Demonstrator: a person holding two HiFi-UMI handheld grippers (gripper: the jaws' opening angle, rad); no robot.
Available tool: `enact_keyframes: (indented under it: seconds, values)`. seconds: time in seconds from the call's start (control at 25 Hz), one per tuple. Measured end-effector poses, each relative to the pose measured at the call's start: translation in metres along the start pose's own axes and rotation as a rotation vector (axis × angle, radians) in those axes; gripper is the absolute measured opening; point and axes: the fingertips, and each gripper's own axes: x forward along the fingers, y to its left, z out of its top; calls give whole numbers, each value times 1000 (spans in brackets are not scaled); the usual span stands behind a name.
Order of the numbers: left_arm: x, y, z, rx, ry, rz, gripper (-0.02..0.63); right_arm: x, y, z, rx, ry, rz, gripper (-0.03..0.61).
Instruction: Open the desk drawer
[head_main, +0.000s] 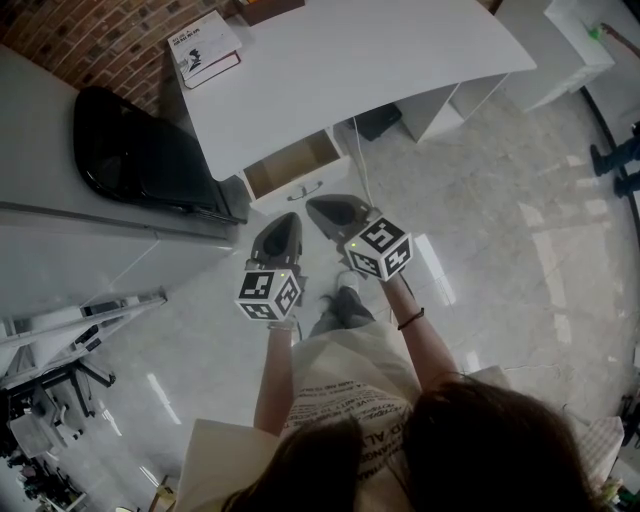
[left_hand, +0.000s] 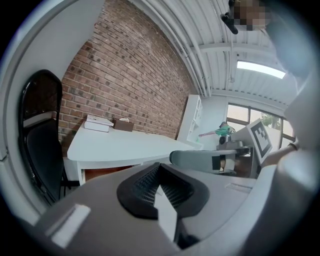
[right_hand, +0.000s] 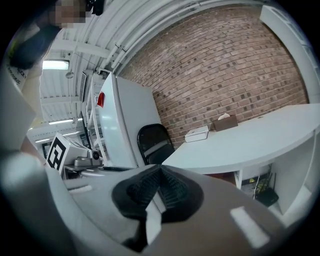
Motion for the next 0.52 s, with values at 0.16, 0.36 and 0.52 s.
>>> enact_keyframes:
  seconds: [0.16, 0.36, 0.52]
  values:
    - [0, -1, -2, 2, 2, 1, -6, -1, 2, -5, 7, 5, 9, 3]
    - [1, -1, 1, 4, 0, 4, -6, -1, 1, -6, 11, 6, 11, 3]
    - [2, -2, -1, 0, 5, 6, -6, -4, -3, -6, 17, 7, 8, 3]
